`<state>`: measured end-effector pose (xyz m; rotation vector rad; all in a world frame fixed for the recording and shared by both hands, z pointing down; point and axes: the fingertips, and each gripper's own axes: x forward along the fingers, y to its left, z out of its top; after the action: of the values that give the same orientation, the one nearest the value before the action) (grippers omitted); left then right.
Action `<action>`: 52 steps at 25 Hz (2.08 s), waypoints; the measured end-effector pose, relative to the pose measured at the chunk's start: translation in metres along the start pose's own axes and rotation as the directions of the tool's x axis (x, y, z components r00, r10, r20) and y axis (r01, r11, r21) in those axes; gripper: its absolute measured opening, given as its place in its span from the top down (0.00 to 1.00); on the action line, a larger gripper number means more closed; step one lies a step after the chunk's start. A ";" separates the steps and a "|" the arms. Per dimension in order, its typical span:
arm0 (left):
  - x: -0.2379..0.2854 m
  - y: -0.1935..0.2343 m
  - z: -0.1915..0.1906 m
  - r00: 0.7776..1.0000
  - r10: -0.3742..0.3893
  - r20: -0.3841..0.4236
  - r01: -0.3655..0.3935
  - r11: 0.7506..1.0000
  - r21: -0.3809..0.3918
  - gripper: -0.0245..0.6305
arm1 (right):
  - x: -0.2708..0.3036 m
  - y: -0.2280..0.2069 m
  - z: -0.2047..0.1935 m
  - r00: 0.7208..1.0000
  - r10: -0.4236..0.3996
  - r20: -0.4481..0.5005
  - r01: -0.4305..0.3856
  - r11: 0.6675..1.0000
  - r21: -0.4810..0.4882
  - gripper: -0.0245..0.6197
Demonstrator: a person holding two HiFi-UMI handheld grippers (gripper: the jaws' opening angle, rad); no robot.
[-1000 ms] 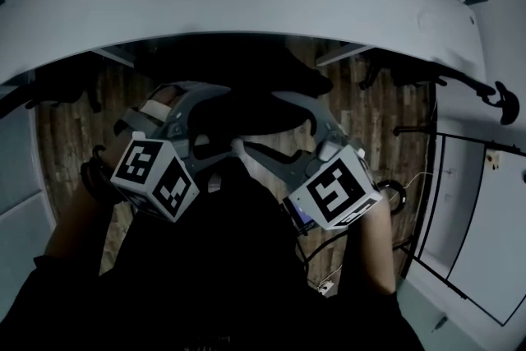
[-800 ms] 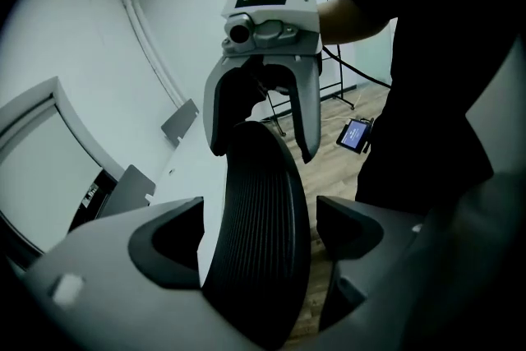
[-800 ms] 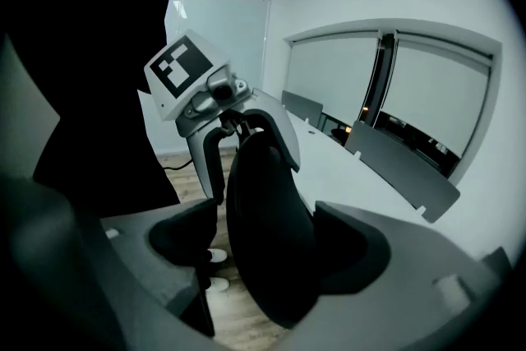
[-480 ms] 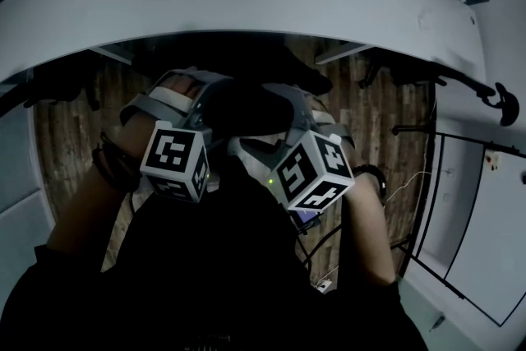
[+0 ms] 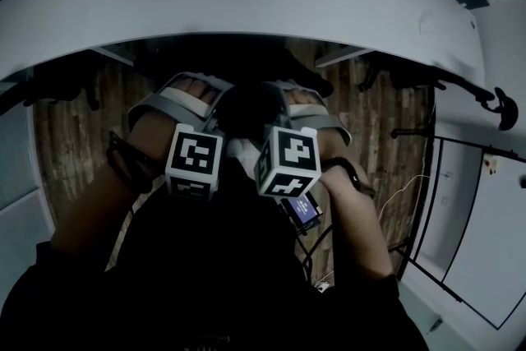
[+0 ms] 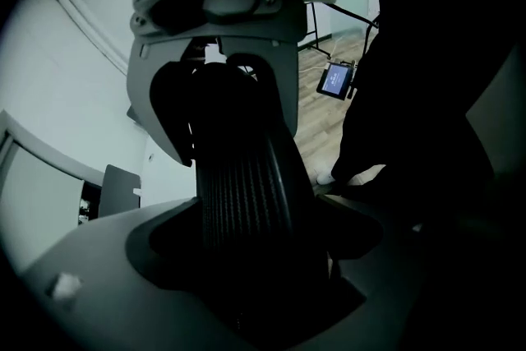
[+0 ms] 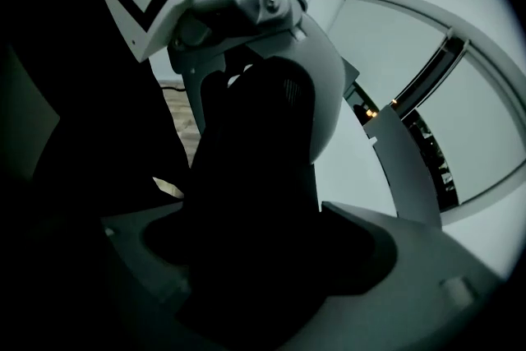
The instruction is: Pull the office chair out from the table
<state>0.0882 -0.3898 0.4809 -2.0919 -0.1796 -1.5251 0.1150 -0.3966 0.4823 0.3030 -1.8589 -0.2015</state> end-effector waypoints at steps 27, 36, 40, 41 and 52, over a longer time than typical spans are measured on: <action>0.015 -0.015 0.044 0.998 0.065 -0.018 -0.067 0.990 -0.124 0.46 | -0.007 0.039 -0.037 0.998 -0.040 0.051 0.052 0.967 -0.251 0.47; 0.001 -0.067 0.067 0.999 0.033 -0.006 -0.033 0.990 -0.135 0.46 | -0.023 0.095 -0.030 0.998 -0.016 0.058 0.029 0.972 -0.235 0.47; -0.015 -0.111 0.082 0.999 0.036 0.004 -0.036 0.994 -0.099 0.46 | -0.039 0.142 -0.018 0.998 0.010 0.057 0.001 0.979 -0.204 0.46; -0.020 -0.124 0.084 0.999 0.036 0.006 -0.035 0.995 -0.089 0.46 | -0.042 0.154 -0.014 0.998 0.013 0.055 -0.002 0.981 -0.196 0.46; -0.062 -0.261 0.106 0.999 0.053 -0.007 -0.053 0.998 0.026 0.46 | -0.073 0.286 0.036 0.998 0.019 0.053 -0.012 0.991 -0.132 0.46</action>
<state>0.0486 -0.1043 0.4910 -2.0544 -0.1388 -1.4923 0.0710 -0.1026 0.4880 0.1935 -1.8909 -0.3233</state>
